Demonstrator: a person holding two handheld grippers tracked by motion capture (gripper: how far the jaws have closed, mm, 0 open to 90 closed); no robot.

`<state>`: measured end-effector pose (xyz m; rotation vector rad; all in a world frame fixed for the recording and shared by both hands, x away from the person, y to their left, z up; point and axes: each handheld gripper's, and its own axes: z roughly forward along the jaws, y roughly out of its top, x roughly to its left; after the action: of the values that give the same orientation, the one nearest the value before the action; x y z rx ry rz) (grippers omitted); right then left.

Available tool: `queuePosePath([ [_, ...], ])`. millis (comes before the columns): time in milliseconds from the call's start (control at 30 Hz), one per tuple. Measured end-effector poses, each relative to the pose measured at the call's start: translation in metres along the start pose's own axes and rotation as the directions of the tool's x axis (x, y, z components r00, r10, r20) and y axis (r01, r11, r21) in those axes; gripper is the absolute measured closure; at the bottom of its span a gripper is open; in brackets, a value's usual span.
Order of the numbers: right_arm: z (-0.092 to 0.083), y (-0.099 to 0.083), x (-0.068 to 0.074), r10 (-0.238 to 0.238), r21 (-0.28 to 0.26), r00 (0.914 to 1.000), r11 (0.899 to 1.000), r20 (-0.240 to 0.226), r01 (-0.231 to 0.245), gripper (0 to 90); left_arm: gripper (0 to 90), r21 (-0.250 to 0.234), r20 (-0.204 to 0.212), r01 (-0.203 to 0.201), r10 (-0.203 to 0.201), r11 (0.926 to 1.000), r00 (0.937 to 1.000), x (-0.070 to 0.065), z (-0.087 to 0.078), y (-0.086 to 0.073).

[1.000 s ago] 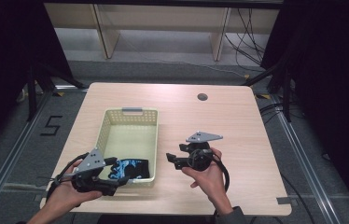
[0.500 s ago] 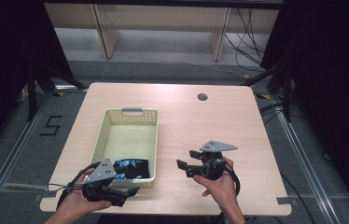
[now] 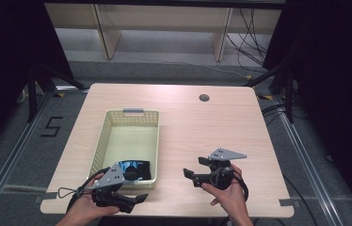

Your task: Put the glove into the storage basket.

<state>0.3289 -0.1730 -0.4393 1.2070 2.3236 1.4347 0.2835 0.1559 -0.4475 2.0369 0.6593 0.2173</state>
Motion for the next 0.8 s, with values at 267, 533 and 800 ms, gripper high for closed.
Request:
queuePosePath([
  [267,-0.006,-0.009,-0.003,-0.010,-0.031,0.9999,0.999,-0.008,0.010,21.7,17.6,0.004,0.001,0.013,-0.013,0.9999,0.9999,-0.006,0.001,-0.004],
  [533,-0.007,-0.018,-0.001,0.005,-0.017,0.9995,1.000,-0.031,-0.006,21.9,17.0,-0.016,0.005,-0.012,0.012,0.9998,0.9999,-0.014,0.002,-0.007],
  [800,-0.011,-0.023,0.001,0.016,-0.001,0.9994,1.000,-0.032,-0.016,22.2,16.9,-0.026,0.016,-0.059,0.059,0.9979,0.9981,-0.022,-0.005,-0.002],
])
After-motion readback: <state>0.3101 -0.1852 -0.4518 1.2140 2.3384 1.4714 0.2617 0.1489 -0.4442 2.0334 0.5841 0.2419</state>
